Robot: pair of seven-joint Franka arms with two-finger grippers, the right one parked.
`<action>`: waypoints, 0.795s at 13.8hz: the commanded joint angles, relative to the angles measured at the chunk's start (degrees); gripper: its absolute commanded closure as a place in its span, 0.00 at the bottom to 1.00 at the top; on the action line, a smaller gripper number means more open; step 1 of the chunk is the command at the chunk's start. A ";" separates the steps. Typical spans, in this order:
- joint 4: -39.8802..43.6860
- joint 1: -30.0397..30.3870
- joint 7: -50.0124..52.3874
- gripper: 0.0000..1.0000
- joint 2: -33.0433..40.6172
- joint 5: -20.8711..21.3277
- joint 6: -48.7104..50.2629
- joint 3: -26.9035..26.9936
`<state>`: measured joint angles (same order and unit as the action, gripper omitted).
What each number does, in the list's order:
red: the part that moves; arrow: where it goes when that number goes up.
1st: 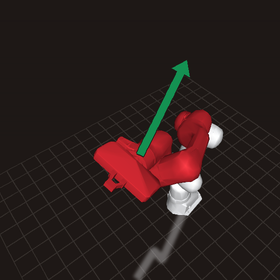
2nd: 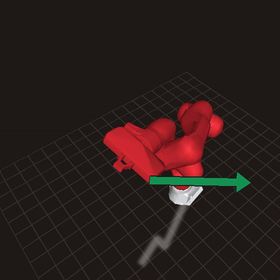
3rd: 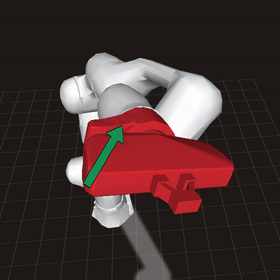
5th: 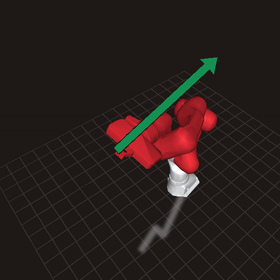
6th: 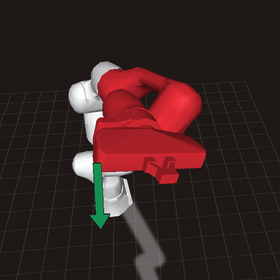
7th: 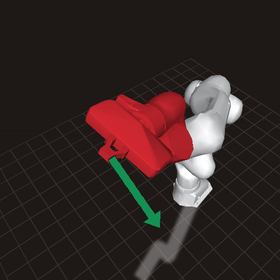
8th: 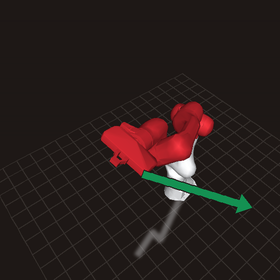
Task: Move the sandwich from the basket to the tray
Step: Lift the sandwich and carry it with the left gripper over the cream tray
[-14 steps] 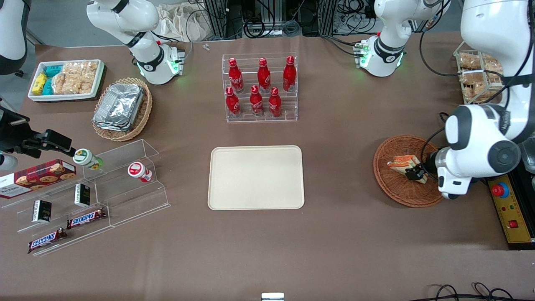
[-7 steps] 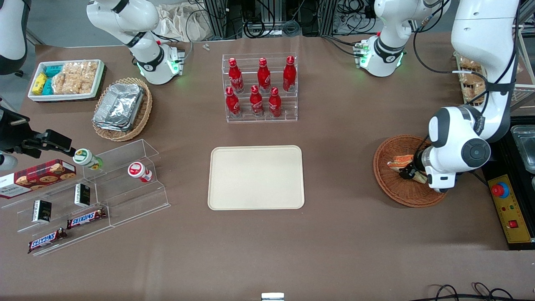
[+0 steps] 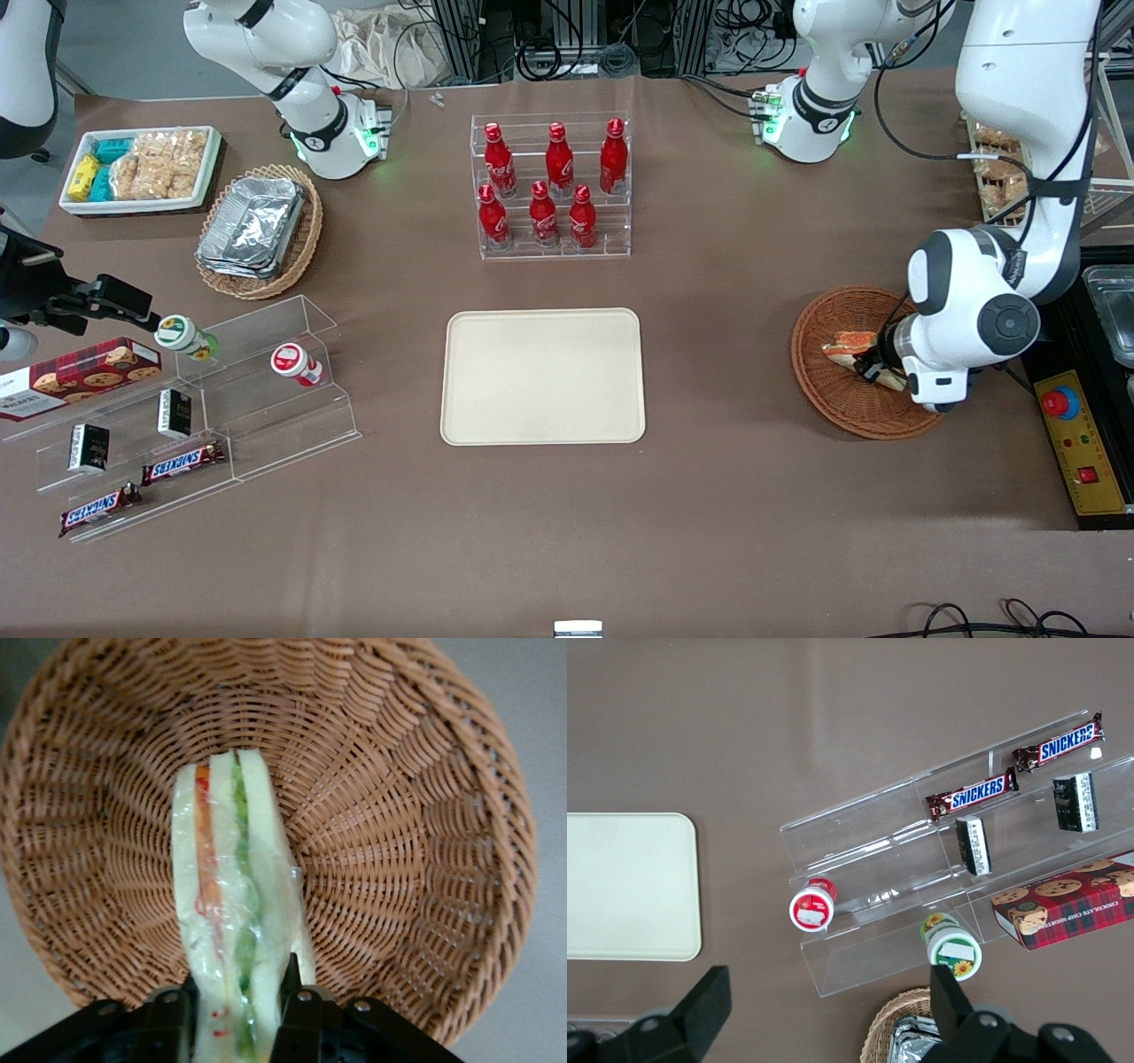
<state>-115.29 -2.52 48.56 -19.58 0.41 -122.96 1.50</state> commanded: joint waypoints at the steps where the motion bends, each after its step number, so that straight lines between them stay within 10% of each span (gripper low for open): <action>1: 2.07 -0.82 0.84 1.00 7.96 1.27 9.89 -1.32; 5: 15.33 -1.26 -4.78 1.00 8.07 0.83 25.47 -12.72; 11: 16.59 -6.25 -6.72 1.00 1.41 2.48 12.16 -27.17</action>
<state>-100.39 -5.97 44.00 -13.51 1.03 -107.43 -25.04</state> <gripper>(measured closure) 0.841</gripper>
